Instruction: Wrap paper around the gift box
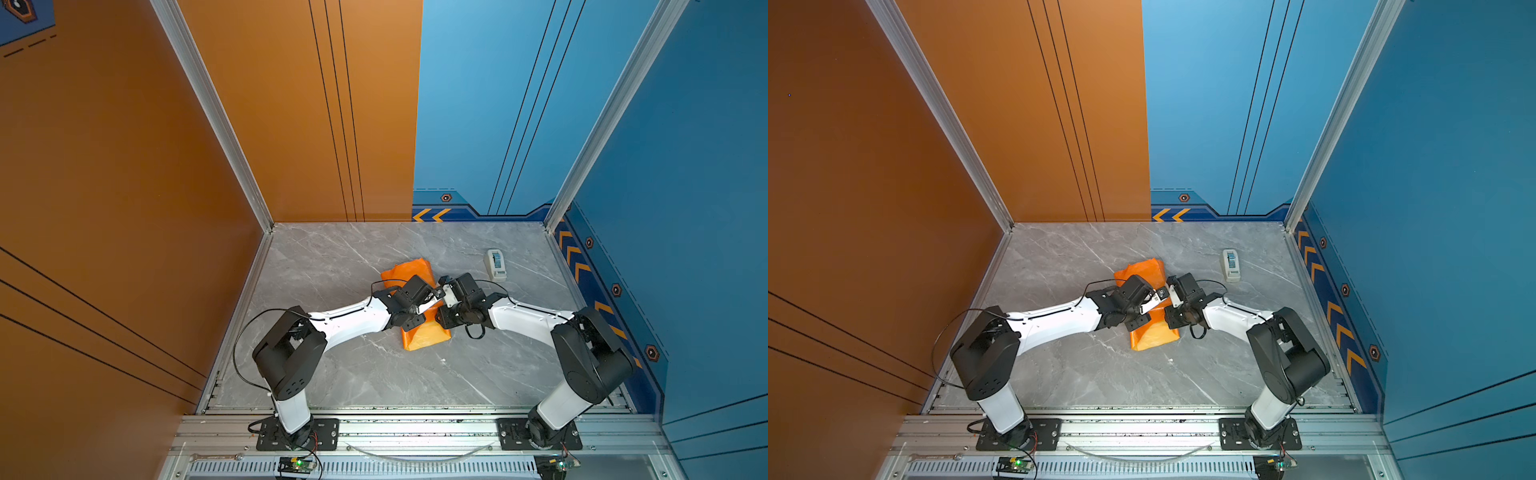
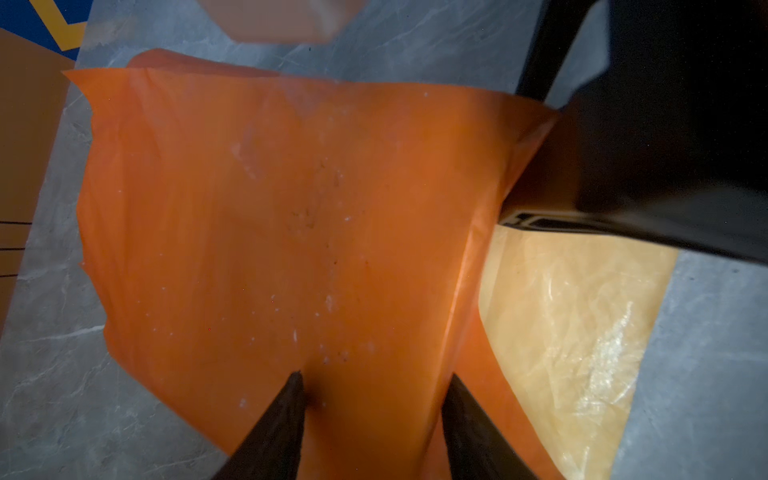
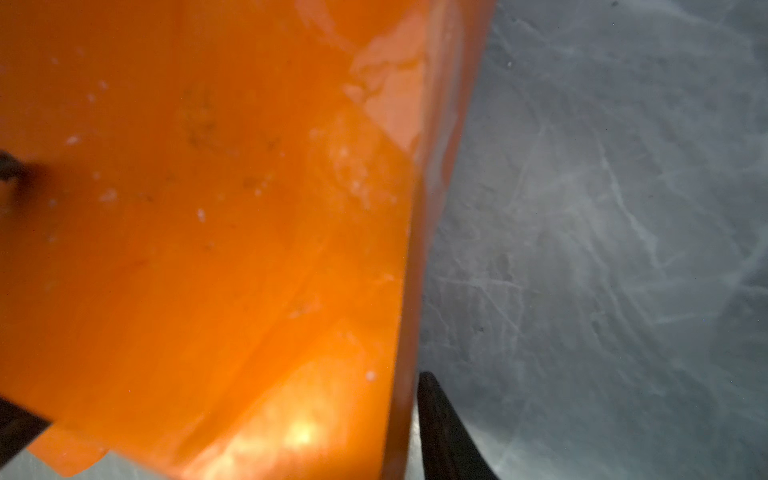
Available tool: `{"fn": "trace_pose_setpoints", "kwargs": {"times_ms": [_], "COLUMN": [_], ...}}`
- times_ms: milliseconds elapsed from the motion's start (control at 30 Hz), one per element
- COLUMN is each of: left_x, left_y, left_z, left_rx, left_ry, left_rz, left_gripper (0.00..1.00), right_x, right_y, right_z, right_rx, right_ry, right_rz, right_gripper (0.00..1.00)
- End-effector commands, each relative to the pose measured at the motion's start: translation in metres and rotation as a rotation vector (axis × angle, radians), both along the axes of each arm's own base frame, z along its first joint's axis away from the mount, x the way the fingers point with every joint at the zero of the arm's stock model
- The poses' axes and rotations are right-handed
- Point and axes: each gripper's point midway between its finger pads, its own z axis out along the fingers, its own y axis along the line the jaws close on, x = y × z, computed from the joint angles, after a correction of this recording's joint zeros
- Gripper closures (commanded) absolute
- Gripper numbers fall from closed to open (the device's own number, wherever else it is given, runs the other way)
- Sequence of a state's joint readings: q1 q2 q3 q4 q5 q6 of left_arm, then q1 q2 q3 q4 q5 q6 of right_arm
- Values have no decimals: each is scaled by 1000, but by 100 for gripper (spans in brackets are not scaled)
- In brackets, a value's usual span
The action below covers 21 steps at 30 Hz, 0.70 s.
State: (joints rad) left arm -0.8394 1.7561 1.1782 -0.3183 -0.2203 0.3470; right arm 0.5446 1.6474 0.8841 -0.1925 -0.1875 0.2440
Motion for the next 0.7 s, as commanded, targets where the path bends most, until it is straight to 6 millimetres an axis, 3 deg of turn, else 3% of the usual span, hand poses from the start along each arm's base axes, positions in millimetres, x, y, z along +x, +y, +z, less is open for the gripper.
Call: {"fn": "trace_pose_setpoints", "kwargs": {"times_ms": [0, 200, 367, 433, 567, 633, 667], "left_x": [-15, -15, -15, -15, -15, -15, -14], "left_y": [2, 2, 1, 1, 1, -1, 0], "left_z": [-12, -12, -13, -13, -12, -11, -12], "left_rx": [2, -7, -15, -16, -24, -33, -37], "left_ry": [60, 63, 68, 70, 72, 72, 74], "left_rz": [-11, -10, -9, -9, -6, -2, 2], "left_gripper": [47, 47, 47, 48, 49, 49, 50], "right_x": [-3, -7, -2, 3, 8, 7, 7], "right_y": [-9, -12, -8, -7, -5, -4, -4], "right_z": [-3, -7, -1, 4, 9, 10, 11], "right_rx": [-26, -13, 18, 38, 60, 67, 76], "right_ry": [-22, -11, -43, -64, -82, -79, -77], "right_rz": [-36, -45, -71, -84, -97, -96, -93], "right_gripper": [63, 80, 63, 63, 81, 80, 75]}}
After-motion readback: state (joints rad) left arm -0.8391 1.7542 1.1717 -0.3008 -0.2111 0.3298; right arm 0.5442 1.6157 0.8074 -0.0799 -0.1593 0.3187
